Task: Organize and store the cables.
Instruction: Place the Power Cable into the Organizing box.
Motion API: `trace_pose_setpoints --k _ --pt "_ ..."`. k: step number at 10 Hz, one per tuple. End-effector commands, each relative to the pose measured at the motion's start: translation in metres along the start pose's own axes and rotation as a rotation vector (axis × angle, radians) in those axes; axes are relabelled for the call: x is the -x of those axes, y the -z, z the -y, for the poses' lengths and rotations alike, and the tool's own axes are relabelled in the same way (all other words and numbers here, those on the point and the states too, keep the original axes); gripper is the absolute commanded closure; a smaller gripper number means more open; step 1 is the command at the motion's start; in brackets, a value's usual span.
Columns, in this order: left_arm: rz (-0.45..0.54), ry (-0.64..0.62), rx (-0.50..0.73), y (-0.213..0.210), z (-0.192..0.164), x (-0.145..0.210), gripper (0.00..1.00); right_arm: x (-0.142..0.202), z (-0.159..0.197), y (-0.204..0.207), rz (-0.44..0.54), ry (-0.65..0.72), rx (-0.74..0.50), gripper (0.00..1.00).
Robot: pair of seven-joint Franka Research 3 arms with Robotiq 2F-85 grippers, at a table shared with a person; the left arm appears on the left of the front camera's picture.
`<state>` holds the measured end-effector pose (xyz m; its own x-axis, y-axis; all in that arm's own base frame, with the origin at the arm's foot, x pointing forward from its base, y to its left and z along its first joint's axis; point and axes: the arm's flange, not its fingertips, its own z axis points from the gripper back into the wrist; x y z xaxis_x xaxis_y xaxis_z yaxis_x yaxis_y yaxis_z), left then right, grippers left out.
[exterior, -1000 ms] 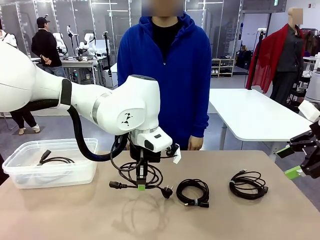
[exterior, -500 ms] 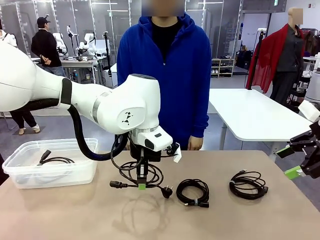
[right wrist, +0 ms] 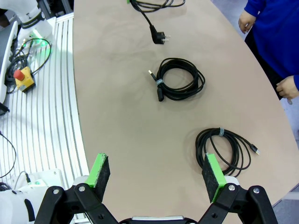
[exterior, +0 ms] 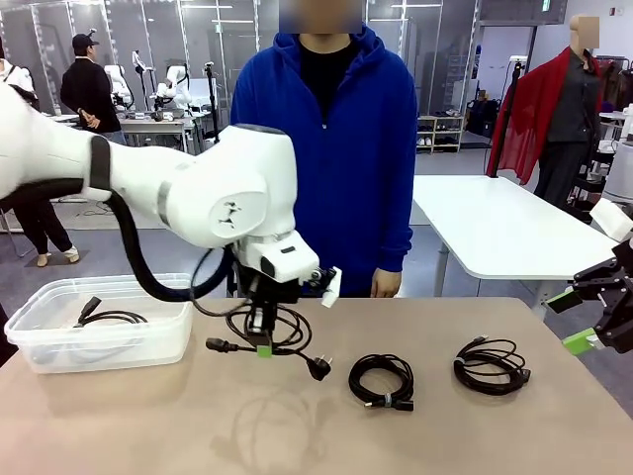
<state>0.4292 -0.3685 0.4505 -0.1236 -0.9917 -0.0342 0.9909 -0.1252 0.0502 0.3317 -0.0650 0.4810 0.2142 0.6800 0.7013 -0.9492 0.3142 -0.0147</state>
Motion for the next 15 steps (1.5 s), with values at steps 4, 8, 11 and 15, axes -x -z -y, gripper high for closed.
trace_pose_setpoints --k 4,8,11,15 --pt "0.085 0.115 -0.046 -0.035 0.022 0.081 0.89 0.0 -0.001 0.0 0.012 0.006 -0.002 0.0" --pt "0.112 0.092 -0.109 -0.056 0.04 0.122 0.89 0.0 -0.001 0.0 0.012 0.006 -0.002 0.0" --pt "0.099 0.062 -0.194 -0.073 0.05 0.16 0.89 0.0 -0.001 0.0 0.012 0.006 -0.002 0.0" --pt "0.107 0.035 -0.262 -0.09 0.052 0.251 0.89 0.0 -0.001 0.0 0.012 0.006 -0.002 0.0"
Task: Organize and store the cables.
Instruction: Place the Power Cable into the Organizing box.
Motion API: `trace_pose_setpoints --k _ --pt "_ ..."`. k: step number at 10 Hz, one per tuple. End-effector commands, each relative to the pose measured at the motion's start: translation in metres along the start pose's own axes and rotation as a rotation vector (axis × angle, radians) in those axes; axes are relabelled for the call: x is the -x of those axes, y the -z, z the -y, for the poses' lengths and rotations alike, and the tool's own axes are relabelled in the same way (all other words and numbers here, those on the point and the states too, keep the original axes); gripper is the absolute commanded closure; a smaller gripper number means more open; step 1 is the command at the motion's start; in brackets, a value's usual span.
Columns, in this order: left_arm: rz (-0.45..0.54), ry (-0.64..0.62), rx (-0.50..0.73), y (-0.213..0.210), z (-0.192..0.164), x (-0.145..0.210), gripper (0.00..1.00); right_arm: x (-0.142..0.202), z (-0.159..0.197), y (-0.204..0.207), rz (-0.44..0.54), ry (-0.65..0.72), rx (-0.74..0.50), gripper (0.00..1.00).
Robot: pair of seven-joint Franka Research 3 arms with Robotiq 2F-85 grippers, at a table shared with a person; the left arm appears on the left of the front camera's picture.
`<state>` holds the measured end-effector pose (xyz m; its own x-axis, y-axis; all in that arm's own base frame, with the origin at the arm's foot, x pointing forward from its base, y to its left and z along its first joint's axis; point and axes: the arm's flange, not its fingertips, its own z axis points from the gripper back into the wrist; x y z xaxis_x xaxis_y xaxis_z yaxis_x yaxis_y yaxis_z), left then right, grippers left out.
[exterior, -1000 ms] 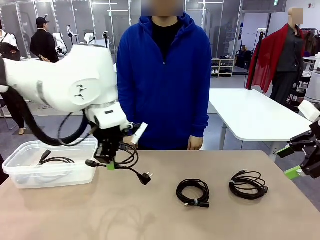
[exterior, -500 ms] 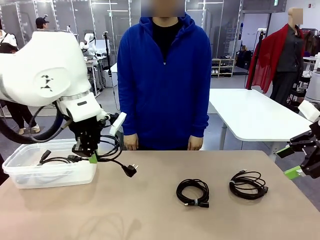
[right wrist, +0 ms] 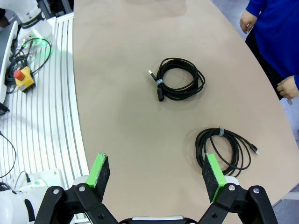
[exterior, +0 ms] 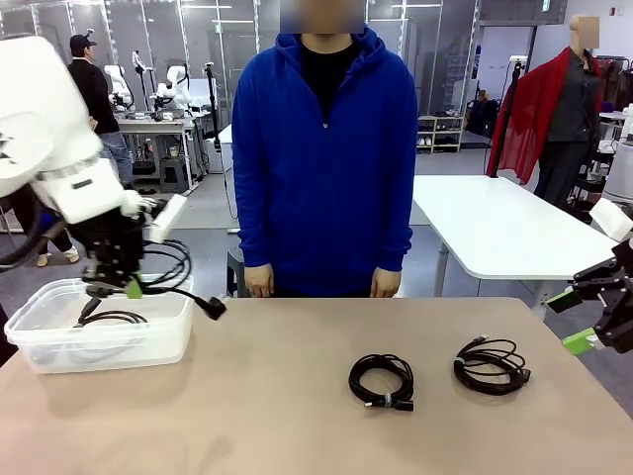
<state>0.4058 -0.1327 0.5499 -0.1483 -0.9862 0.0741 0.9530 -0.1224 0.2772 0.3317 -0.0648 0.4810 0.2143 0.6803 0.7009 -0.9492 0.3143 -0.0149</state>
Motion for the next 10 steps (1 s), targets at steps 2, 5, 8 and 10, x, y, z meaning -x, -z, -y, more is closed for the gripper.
trace_pose_setpoints --k 2,5,8,10 --pt "0.017 -0.04 -0.033 -0.003 -0.005 0.053 0.89 0.0 -0.001 0.0 0.013 0.006 -0.002 0.0" --pt "-0.003 -0.083 -0.006 -0.002 -0.011 0.087 0.89 0.0 -0.001 0.0 0.013 0.006 -0.002 0.0" --pt "-0.026 -0.209 -0.006 0.007 -0.031 0.12 0.89 0.0 -0.001 0.0 0.013 0.006 -0.002 0.0" --pt "-0.006 -0.216 0.016 0.012 -0.043 0.133 0.89 0.0 -0.001 0.0 0.013 0.006 -0.002 0.0"
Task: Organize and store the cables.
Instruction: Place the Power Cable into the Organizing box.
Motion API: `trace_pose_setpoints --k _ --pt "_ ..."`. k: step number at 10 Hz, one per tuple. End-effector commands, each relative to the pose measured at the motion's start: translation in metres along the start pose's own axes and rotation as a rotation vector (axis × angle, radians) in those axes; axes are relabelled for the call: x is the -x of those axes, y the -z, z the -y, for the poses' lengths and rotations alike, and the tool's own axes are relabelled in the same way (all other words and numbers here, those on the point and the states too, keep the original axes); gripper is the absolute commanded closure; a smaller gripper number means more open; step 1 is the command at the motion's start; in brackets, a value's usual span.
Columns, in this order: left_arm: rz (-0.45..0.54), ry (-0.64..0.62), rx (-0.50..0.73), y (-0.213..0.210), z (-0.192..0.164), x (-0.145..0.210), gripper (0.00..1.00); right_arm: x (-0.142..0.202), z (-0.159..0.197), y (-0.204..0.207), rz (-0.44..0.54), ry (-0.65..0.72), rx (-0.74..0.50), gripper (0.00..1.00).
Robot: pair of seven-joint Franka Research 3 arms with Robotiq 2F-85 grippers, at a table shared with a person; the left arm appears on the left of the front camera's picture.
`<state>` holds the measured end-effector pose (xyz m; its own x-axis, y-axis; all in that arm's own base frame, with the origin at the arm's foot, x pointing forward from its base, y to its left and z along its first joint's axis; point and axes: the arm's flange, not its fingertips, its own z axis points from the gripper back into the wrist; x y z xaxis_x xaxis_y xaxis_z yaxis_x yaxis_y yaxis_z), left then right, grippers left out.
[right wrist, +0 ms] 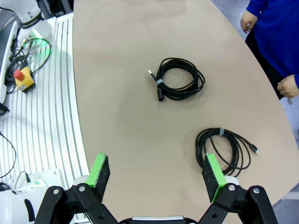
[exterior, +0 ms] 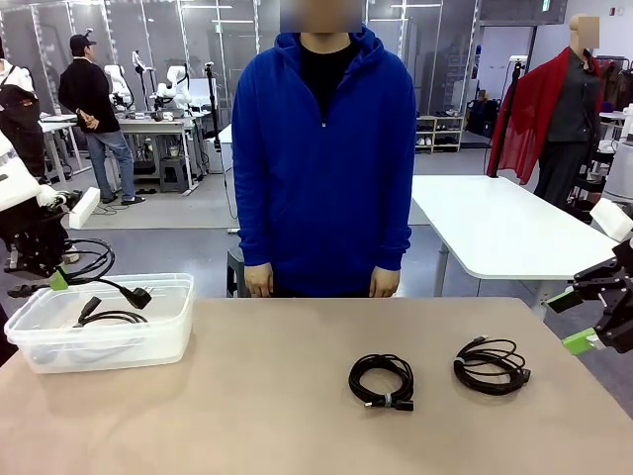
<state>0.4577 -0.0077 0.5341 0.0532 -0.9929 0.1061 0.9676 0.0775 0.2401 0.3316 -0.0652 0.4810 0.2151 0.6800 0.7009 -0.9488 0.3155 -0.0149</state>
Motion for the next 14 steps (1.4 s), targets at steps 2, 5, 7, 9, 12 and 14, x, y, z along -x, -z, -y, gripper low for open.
trace_pose_setpoints --k 2,5,7,9,12,14 --pt "0.024 -0.01 0.018 0.01 -0.029 0.013 0.89 0.0 -0.001 0.001 0.013 0.005 -0.003 0.0" --pt "0.001 -0.001 0.073 0.033 -0.045 0.022 0.89 0.0 -0.001 0.001 0.013 0.005 -0.003 0.0" --pt "0.008 0.028 0.094 0.045 -0.048 0.025 0.89 0.0 -0.001 0.001 0.013 0.005 -0.003 0.0" --pt "0.015 0.03 0.107 0.054 -0.048 0.022 0.89 0.0 -0.001 0.001 0.013 0.005 -0.003 0.0" --pt "-0.009 0.01 0.109 0.063 -0.041 0.018 0.89 0.0 -0.001 0.001 0.013 0.005 -0.003 0.0" --pt "-0.009 0.01 0.109 0.063 -0.041 0.018 0.89 0.0 -0.001 0.001 0.013 0.005 -0.003 0.0"
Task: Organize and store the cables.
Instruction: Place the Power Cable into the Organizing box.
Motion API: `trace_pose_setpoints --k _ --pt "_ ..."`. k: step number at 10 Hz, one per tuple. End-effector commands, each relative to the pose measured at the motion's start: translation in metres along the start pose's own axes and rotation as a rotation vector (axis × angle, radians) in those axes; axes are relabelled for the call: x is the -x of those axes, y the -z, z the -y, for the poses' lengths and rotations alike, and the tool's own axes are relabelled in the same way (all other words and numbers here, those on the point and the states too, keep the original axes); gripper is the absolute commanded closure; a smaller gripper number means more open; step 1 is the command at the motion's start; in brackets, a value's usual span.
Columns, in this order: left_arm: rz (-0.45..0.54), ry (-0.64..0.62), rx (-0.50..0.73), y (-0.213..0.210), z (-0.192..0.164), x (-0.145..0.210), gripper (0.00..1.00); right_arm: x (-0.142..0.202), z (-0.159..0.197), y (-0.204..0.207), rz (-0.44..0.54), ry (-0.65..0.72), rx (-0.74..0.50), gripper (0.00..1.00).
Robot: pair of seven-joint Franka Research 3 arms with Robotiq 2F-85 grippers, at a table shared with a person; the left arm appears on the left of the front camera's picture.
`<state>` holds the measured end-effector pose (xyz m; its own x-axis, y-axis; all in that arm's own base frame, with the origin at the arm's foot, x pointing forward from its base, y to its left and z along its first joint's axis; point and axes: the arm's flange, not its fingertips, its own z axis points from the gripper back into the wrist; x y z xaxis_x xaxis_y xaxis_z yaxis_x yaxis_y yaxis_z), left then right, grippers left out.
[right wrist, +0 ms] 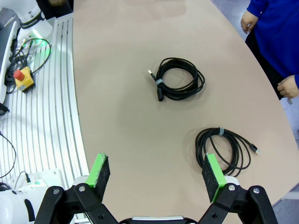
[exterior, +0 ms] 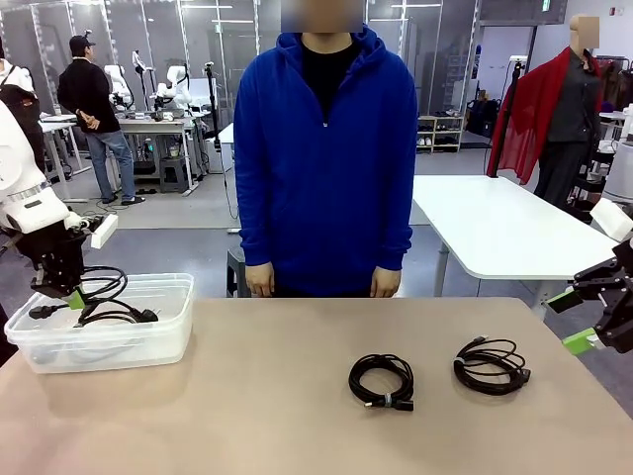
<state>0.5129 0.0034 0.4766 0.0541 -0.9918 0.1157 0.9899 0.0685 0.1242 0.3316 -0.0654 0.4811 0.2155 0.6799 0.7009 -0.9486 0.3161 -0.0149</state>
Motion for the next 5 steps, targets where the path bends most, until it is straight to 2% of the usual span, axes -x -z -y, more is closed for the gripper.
trace_pose_setpoints --k 1,5 --pt "-0.019 0.012 -0.01 -0.005 0.0 0.004 0.89 0.0 -0.001 0.001 0.013 0.005 -0.004 0.0" --pt "-0.015 -0.002 0.012 0.015 -0.01 0.002 0.89 0.0 -0.001 0.001 0.013 0.005 -0.004 0.0"
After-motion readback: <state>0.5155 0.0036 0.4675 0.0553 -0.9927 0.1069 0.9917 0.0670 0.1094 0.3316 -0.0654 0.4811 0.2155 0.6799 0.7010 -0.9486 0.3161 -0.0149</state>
